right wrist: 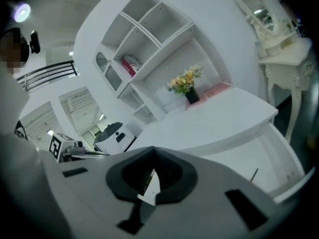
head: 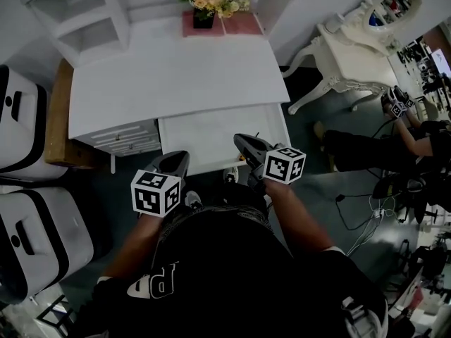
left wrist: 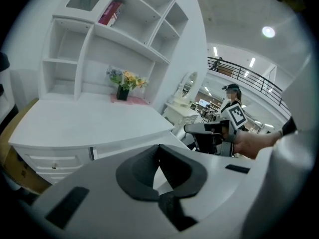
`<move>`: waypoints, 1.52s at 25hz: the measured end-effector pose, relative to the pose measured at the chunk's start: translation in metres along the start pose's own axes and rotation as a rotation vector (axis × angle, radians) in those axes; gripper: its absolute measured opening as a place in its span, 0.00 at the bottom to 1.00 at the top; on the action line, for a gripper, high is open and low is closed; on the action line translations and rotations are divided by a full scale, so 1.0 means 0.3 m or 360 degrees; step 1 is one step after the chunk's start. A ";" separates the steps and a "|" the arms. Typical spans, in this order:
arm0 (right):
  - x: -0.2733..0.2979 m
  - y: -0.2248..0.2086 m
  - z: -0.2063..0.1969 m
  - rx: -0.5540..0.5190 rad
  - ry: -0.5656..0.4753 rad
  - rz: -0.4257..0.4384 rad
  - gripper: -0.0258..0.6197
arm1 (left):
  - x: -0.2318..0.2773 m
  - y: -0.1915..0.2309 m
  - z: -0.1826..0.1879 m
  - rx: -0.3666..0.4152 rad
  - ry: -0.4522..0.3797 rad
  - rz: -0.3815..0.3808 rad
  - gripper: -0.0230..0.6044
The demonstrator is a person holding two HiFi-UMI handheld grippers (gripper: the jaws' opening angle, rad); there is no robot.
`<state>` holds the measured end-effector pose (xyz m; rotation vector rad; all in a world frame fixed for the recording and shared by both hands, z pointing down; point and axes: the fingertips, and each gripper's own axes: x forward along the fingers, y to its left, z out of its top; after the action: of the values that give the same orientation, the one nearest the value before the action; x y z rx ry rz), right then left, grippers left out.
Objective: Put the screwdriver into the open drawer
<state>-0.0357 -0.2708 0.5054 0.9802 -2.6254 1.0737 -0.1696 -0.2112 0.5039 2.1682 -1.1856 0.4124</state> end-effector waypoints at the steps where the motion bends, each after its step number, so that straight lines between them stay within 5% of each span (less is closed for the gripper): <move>1: -0.009 0.014 0.000 -0.0048 -0.0012 -0.0027 0.05 | -0.005 -0.009 0.003 0.0013 -0.0007 -0.0009 0.05; 6: -0.039 0.077 -0.020 -0.0281 -0.0009 -0.0089 0.05 | -0.037 -0.045 0.030 0.0048 -0.0086 -0.0008 0.05; 17: -0.140 0.173 -0.080 -0.0355 0.0085 0.0149 0.05 | -0.060 -0.155 -0.012 0.0050 -0.0144 0.0086 0.05; 29: -0.478 0.122 -0.137 -0.0585 0.0058 0.0181 0.05 | 0.004 -0.502 -0.116 0.0006 -0.0187 0.0118 0.05; 38: -0.705 0.095 -0.217 -0.0578 0.0023 0.0228 0.05 | -0.016 -0.731 -0.192 0.0039 -0.0228 0.0188 0.05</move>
<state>0.1040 -0.1024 0.4617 0.7128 -2.7743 0.5879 0.0125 -0.0826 0.4628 2.1856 -1.3988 0.3269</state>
